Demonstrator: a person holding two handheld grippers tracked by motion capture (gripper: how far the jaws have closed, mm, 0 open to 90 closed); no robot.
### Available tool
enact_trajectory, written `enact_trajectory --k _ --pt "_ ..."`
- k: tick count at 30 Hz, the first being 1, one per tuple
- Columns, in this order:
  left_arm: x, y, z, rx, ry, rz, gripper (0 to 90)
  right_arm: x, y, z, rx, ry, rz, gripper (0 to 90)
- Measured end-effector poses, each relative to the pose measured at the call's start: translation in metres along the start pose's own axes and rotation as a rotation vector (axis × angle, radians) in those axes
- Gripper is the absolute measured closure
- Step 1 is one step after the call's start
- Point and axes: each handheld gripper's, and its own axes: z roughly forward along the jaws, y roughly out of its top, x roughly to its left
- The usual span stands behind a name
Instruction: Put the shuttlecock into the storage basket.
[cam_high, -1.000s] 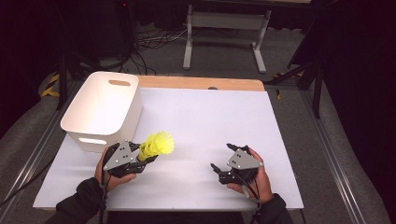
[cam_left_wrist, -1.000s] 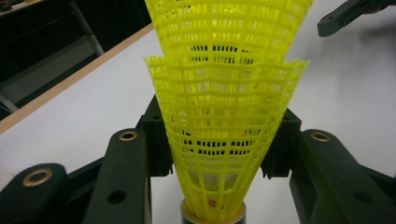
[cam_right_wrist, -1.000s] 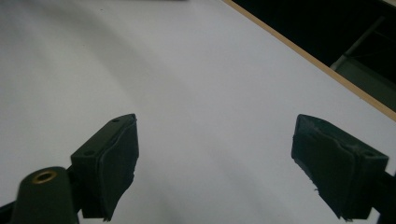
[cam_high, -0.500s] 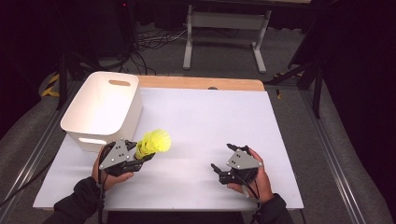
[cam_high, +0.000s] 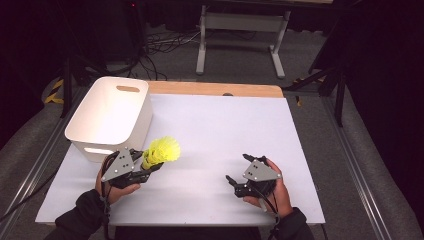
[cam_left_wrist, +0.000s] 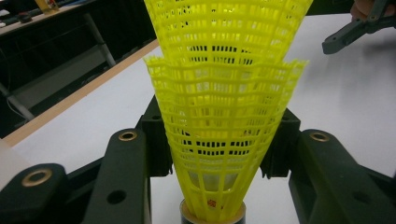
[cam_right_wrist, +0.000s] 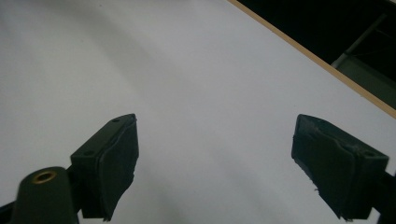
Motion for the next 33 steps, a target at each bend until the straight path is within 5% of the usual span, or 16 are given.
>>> enact_trajectory --k 33 --pt "0.003 0.013 -0.02 -0.071 0.016 -0.012 55.4 0.0 -0.001 0.001 0.011 -0.004 0.0 15.6"
